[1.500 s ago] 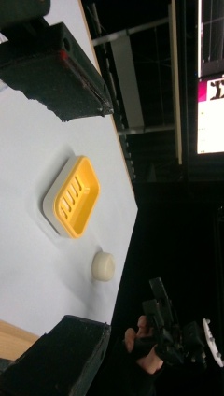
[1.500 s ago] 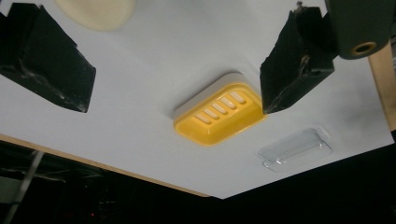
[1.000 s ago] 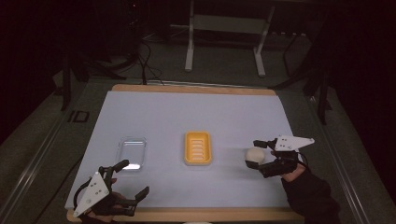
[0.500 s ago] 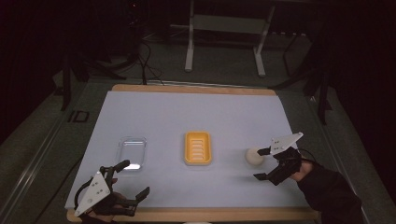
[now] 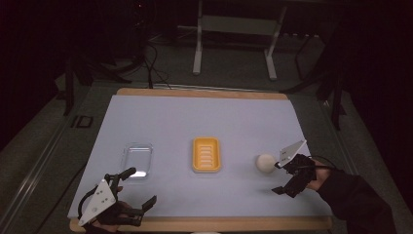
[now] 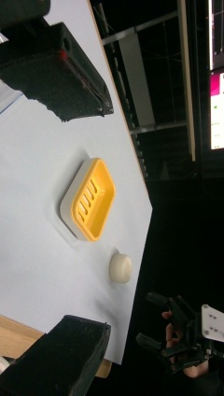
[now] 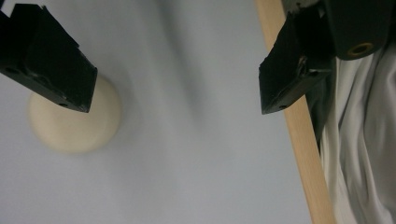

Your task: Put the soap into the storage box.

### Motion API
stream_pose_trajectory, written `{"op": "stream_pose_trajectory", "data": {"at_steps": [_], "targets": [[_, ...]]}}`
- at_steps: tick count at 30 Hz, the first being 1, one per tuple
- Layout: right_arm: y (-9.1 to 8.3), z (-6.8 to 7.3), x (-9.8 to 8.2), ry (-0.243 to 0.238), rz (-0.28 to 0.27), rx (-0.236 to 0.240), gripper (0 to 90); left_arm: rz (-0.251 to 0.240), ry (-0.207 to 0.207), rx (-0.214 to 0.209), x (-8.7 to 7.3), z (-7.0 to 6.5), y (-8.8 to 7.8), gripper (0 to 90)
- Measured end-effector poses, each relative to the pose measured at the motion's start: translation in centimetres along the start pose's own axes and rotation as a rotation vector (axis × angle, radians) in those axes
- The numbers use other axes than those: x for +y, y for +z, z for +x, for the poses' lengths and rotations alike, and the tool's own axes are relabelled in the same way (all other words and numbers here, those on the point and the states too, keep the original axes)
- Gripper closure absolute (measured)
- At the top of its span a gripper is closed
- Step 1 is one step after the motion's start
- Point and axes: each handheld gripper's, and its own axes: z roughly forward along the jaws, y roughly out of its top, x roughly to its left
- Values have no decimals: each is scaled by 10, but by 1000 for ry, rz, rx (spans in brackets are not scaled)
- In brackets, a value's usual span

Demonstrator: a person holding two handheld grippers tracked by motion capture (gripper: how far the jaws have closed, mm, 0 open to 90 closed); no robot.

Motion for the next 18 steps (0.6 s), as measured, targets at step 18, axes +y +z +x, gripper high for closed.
{"op": "stream_pose_trajectory", "data": {"at_steps": [18], "targets": [[4,-1,7,-17,240,44,123,9,1,-8,-1,0,1,1]]}}
